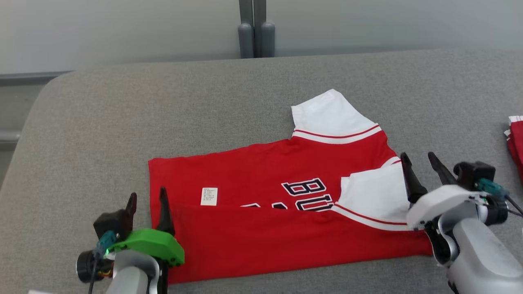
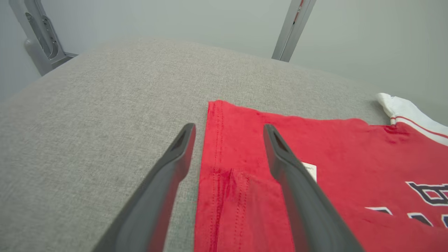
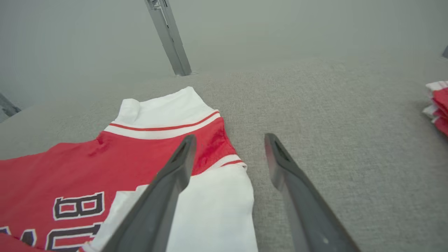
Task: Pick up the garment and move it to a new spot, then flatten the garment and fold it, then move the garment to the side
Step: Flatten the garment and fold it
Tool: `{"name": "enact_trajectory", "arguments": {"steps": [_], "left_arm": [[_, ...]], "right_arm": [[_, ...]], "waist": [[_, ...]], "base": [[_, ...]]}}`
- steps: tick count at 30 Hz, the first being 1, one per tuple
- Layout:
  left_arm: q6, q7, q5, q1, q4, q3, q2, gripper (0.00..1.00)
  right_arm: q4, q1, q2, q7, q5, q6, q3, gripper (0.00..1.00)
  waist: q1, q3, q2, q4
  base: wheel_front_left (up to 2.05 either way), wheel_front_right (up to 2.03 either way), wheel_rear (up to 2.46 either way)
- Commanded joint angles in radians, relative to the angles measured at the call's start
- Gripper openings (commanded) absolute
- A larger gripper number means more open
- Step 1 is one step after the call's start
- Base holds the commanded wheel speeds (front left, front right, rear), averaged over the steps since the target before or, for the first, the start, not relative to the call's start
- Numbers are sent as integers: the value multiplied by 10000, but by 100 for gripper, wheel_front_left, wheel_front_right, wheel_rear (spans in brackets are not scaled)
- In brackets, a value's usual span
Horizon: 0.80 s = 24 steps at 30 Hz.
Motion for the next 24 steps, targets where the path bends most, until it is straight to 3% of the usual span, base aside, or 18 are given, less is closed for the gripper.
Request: {"name": "enact_trajectory", "arguments": {"steps": [1,8,14,15,16,17,18,19,24], "left_arm": [[42,7,72,-471,440,25,60,100],[-17,76,115,-2851,2580,111,193,100],[31,65,36,-3898,3970,133,201,100],[-62,72,-1,-3985,4133,104,187,96],[-131,79,-23,-4071,4305,56,166,74],[-184,71,-28,-4129,4436,27,154,42],[-240,85,-30,-4212,4539,-19,136,25],[-273,84,8,-4285,4620,-83,123,0],[-494,55,112,-4635,4847,-419,82,0]], "right_arm": [[106,-331,48,118,-135,-11,121,100],[336,-2224,64,594,-514,-12,963,100],[656,-3468,-87,1052,-591,-11,1490,100],[698,-3630,-126,1111,-562,-11,1564,100],[788,-3815,-198,1256,-560,-11,1677,100],[865,-3963,-245,1384,-533,-13,1768,100],[931,-4164,-292,1487,-465,-13,1835,100],[1002,-4328,-364,1572,-471,-11,1898,100],[1666,-5220,-626,2359,-306,-11,2145,100]], "waist": [[0,701,-1,-73],[0,1751,-1,-213],[0,2366,-1,-127],[0,2414,-1,-93],[0,2473,-1,-41],[0,2514,-1,0],[0,2578,-1,68],[0,2618,-1,127],[0,2939,-1,505]], "base": [[0,0,0],[0,0,0],[0,0,0],[0,0,0],[0,0,0],[0,0,0],[0,0,0],[0,0,0],[0,0,0]]}}
